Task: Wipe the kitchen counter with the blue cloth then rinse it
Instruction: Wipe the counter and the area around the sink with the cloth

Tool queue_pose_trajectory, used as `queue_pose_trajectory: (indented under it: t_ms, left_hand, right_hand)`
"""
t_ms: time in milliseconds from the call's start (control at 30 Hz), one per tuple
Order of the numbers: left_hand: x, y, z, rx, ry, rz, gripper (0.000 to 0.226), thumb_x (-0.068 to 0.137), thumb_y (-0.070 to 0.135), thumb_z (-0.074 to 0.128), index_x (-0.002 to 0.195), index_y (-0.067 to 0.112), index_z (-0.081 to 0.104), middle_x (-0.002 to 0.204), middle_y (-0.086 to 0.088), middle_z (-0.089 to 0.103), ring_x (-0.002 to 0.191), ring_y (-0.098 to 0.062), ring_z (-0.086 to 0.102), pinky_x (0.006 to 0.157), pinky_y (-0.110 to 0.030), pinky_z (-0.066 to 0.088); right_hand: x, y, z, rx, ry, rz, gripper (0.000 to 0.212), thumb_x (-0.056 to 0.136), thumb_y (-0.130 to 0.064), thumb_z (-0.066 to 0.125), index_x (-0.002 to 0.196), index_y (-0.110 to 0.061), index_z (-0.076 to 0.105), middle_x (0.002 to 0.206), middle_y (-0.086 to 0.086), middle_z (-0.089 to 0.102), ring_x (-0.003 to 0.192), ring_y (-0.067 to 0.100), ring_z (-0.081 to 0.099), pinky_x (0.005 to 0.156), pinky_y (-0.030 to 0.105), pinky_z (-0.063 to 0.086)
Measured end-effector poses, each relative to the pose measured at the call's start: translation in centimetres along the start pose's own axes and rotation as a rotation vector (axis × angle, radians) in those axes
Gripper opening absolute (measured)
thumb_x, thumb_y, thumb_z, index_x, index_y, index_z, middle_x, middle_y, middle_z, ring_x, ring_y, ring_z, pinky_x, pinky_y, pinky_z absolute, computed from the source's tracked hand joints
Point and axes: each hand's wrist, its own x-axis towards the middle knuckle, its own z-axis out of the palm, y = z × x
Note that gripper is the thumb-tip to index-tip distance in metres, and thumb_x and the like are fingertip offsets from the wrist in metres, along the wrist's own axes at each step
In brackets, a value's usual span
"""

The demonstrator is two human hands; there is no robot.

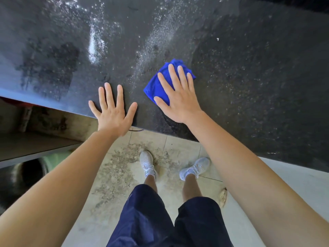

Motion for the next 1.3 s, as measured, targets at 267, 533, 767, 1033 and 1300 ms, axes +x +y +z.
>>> queue_pose_trajectory:
  t_ms: [267, 533, 767, 1033, 1300]
  left_hand:
    - [-0.2, -0.1, -0.3, 0.002, -0.018, 0.0, 0.076, 0.096, 0.071, 0.002, 0.157, 0.03, -0.015, 0.164, -0.003, -0.027, 0.15, -0.023, -0.027, 0.117, -0.063, -0.013]
    - [-0.2, 0.3, -0.5, -0.035, -0.036, 0.008, 0.084, 0.088, 0.076, -0.007, 0.157, 0.03, -0.015, 0.163, -0.003, -0.028, 0.149, -0.022, -0.029, 0.116, -0.063, -0.016]
    - [-0.1, 0.0, -0.7, -0.028, -0.059, 0.023, 0.079, 0.093, 0.073, 0.002, 0.157, 0.03, -0.018, 0.162, -0.002, -0.032, 0.148, -0.021, -0.032, 0.116, -0.062, -0.017]
    - [-0.1, -0.4, -0.5, -0.04, -0.085, 0.048, 0.079, 0.093, 0.073, -0.001, 0.155, 0.028, -0.022, 0.161, -0.005, -0.034, 0.147, -0.026, -0.034, 0.114, -0.065, -0.017]
    - [0.1, -0.7, -0.7, -0.03, -0.122, 0.087, 0.083, 0.095, 0.072, 0.008, 0.154, 0.025, -0.026, 0.159, -0.009, -0.037, 0.146, -0.031, -0.035, 0.113, -0.069, -0.015]
  right_hand:
    - [-11.6, 4.7, 0.3, -0.017, -0.028, -0.017, 0.071, 0.101, -0.06, 0.036, 0.159, -0.021, 0.026, 0.168, 0.014, 0.006, 0.155, 0.036, 0.001, 0.124, 0.057, 0.009]
    - [-8.7, -1.0, 1.3, -0.005, -0.067, -0.061, 0.076, 0.098, -0.066, 0.037, 0.16, -0.024, 0.022, 0.169, 0.013, 0.003, 0.155, 0.036, -0.001, 0.124, 0.056, 0.004]
    - [6.6, 2.3, -2.5, -0.025, -0.079, 0.207, 0.084, 0.093, -0.076, 0.026, 0.161, -0.031, 0.009, 0.169, 0.007, -0.006, 0.155, 0.032, -0.005, 0.125, 0.051, -0.002]
    - [-0.7, -1.2, 0.1, 0.048, -0.023, 0.335, 0.077, 0.098, -0.069, 0.021, 0.161, -0.025, 0.011, 0.169, 0.013, -0.004, 0.155, 0.036, -0.007, 0.124, 0.055, 0.0]
    - [-13.1, -0.1, 0.9, -0.104, -0.207, 0.083, 0.074, 0.1, -0.068, 0.023, 0.16, -0.026, 0.013, 0.169, 0.006, -0.006, 0.156, 0.03, -0.008, 0.125, 0.055, 0.008]
